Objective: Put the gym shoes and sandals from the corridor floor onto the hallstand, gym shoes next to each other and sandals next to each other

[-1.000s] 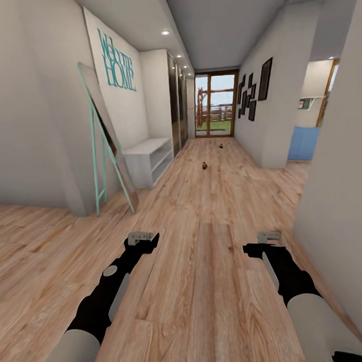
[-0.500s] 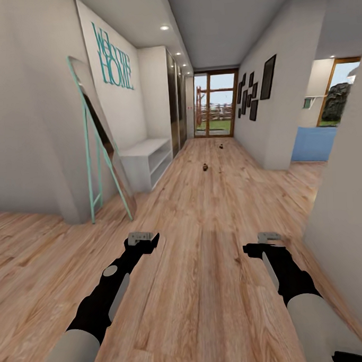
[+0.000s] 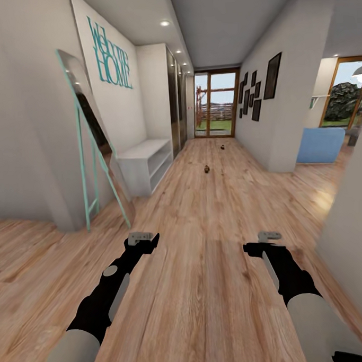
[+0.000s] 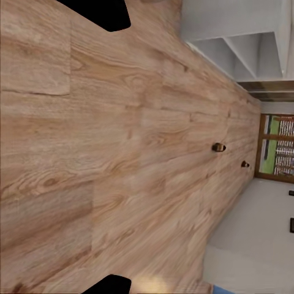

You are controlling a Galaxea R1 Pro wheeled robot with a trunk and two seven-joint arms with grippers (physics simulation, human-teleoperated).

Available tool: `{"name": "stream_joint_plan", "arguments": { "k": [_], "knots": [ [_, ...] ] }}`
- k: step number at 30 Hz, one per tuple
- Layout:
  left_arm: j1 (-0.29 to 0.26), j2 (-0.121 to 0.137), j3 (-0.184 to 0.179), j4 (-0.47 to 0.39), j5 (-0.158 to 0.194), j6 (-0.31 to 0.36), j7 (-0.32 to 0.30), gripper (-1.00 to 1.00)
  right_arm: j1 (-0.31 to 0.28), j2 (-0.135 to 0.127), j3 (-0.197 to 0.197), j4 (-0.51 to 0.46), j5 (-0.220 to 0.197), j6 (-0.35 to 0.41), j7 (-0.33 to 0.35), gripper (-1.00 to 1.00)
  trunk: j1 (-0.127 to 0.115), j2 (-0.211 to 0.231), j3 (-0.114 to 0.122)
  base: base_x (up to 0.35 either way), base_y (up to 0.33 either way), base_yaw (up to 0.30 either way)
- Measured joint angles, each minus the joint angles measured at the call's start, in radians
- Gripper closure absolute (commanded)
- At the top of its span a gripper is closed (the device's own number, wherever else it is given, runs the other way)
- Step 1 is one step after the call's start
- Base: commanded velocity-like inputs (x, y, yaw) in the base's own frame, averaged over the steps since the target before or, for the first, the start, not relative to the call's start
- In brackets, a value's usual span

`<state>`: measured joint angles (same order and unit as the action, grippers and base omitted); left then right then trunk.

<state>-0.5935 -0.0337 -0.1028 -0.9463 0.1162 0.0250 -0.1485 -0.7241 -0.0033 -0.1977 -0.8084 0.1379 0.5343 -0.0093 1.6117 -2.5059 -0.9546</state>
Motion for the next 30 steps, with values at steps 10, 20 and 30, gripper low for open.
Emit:
{"name": "stream_joint_plan", "arguments": {
  "k": [10, 20, 30],
  "knots": [
    [0.0, 0.0, 0.0, 0.0, 0.001, 0.0, 0.0, -1.0, 0.0, 0.001, 0.001, 0.0, 0.0, 0.0, 0.0, -1.0, 0.0, 0.0, 0.0, 0.349, 0.0, -0.249],
    [0.0, 0.0, 0.0, 0.0, 0.001, 0.0, 0.0, -1.0, 0.0, 0.001, 0.001, 0.0, 0.001, 0.0, -0.001, -1.0, 0.0, 0.0, 0.0, 0.349, 0.0, -0.152],
    [0.0, 0.0, 0.0, 0.0, 0.001, 0.0, 0.0, -1.0, 0.0, 0.002, 0.001, 0.001, 0.001, 0.0, -0.001, -1.0, 0.0, 0.0, 0.0, 0.349, 0.0, -0.005]
  ]
}}
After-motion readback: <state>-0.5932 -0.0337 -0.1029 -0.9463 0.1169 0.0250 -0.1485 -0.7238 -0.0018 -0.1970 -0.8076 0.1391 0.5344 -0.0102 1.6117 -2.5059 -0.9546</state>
